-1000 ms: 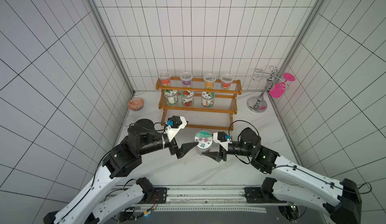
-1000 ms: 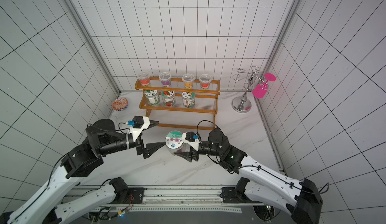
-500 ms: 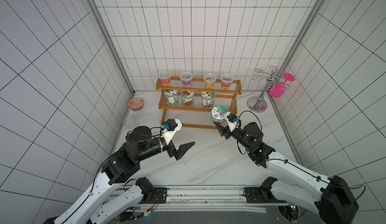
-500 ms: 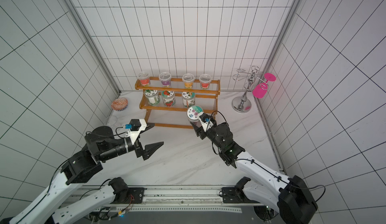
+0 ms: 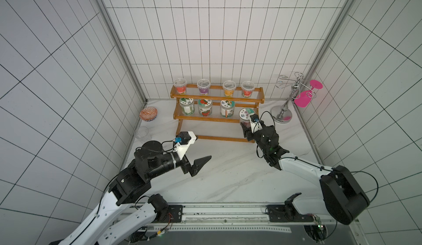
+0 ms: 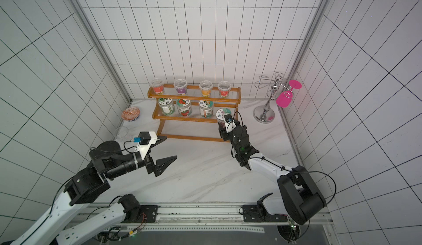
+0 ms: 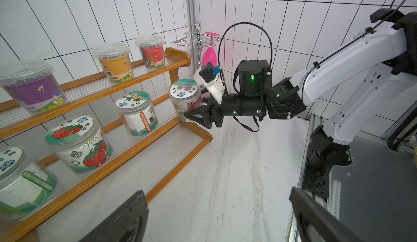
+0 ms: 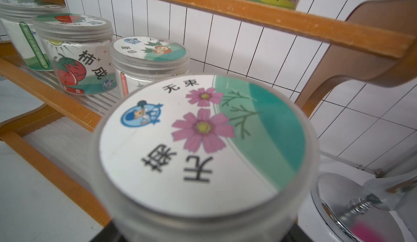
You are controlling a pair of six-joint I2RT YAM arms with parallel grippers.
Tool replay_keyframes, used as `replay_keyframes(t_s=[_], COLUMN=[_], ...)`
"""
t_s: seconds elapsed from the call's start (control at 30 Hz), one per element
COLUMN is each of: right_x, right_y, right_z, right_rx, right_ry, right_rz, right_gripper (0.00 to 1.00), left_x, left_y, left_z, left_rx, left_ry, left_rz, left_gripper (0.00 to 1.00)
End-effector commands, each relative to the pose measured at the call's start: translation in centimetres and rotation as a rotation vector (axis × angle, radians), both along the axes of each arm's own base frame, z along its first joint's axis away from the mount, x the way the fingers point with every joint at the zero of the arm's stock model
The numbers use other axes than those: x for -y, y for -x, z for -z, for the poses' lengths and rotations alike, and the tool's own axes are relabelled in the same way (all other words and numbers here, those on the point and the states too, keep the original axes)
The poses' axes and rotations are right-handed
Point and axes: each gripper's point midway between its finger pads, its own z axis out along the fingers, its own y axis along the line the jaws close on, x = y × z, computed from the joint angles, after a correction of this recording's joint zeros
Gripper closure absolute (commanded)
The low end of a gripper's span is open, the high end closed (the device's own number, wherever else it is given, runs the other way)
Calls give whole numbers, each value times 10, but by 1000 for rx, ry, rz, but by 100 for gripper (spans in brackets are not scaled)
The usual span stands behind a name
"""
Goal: Place the seed container on the shelf
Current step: Place the seed jar on the shelf.
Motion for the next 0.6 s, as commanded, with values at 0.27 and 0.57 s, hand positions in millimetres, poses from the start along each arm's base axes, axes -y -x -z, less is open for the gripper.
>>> replay_keyframes(t_s=[0.27, 0.57], right_x=[-7, -7], right_y=[-40, -60], right_z=[-46, -37], right_rx=[98, 92], right_ry=[-116, -112], right_rz=[48, 102], right_gripper=[47, 46], left_x=[-8, -11], left_y=[3, 5], left_z=[-4, -2], left_rx=[20, 13], left_ry=[13, 6], left_rz=[-22, -25], left_gripper=[1, 1])
